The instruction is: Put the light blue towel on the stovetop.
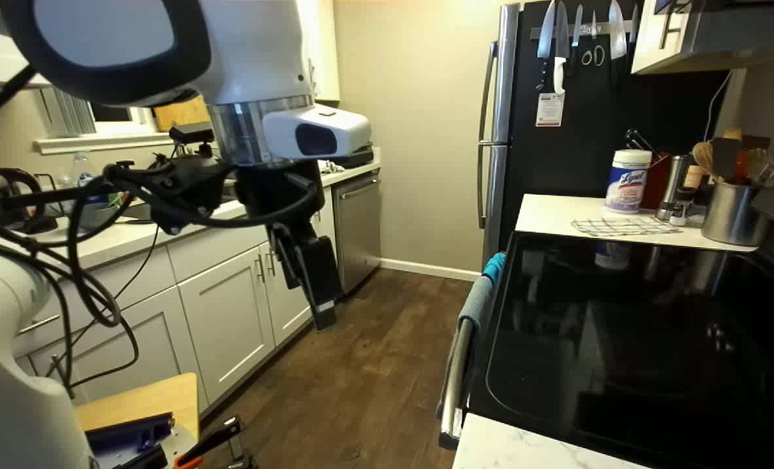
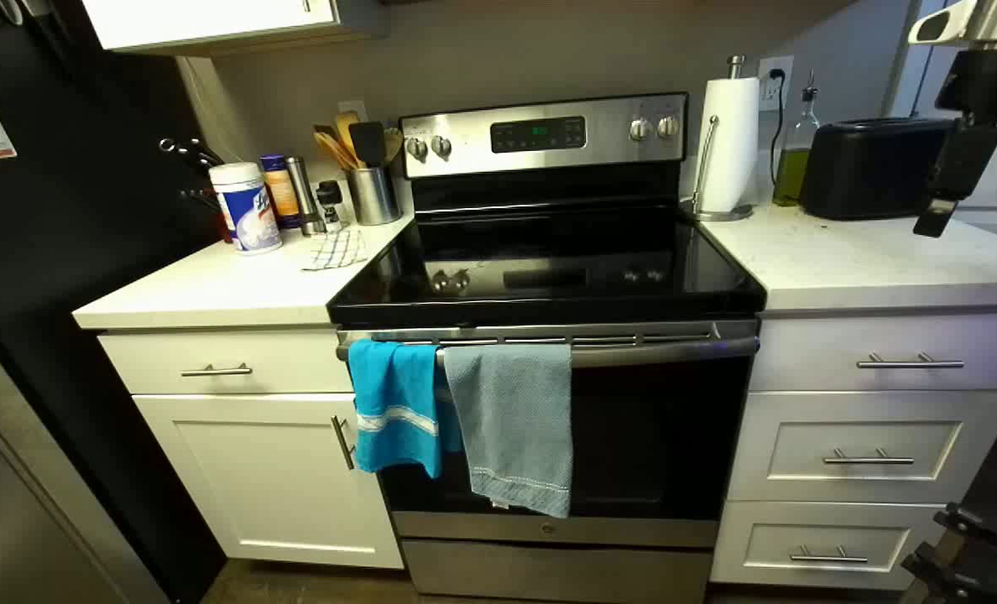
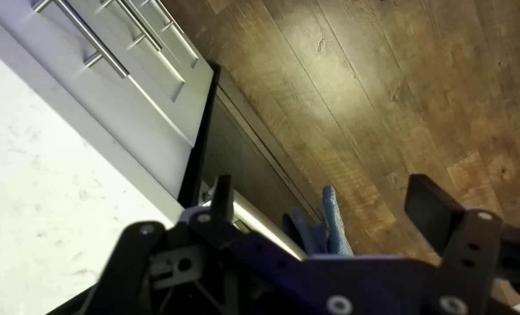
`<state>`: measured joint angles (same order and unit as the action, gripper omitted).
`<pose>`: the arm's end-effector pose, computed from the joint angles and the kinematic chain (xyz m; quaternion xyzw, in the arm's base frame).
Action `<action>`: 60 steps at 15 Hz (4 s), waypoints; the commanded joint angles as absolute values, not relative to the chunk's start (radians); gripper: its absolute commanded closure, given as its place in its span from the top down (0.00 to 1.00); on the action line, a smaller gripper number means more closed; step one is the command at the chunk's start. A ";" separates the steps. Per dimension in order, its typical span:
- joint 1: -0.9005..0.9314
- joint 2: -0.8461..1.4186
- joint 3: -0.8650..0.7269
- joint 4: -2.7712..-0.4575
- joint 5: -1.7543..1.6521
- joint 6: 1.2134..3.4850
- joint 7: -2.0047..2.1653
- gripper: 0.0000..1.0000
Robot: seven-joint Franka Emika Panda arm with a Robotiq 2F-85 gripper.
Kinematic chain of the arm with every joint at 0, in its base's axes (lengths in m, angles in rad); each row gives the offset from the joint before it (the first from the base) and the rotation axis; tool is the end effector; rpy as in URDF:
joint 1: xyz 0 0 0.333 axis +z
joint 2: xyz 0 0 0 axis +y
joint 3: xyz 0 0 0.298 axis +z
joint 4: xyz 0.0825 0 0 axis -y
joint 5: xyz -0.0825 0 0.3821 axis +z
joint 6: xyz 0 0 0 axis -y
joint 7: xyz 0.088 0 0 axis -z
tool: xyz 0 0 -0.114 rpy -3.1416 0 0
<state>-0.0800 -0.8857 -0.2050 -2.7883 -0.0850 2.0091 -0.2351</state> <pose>0.2990 -0.0856 0.4299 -0.9977 -0.0244 -0.0567 0.0279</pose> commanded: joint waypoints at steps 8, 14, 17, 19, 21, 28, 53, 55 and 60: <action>-0.085 -0.879 -0.200 -2.809 -0.079 2.004 -0.239 1.00; -0.071 -0.825 -0.175 -2.758 -0.096 2.044 -0.235 1.00; -0.049 -0.771 -0.139 -2.711 -0.117 2.075 -0.246 1.00; -0.027 -0.725 -0.107 -2.671 -0.137 2.092 -0.253 1.00; -0.005 -0.679 -0.080 -2.632 -0.161 2.109 -0.262 1.00; 0.053 -0.446 0.005 -2.503 -0.264 2.285 -0.260 1.00; 0.112 -0.145 0.066 -2.360 -0.250 2.536 -0.301 1.00; 0.111 -0.113 0.066 -2.346 -0.255 2.554 -0.310 1.00; 0.104 0.008 0.068 -2.280 -0.296 2.631 -0.321 1.00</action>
<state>0.1207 -0.0750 0.0610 -2.3362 -0.2538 2.5827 -0.3034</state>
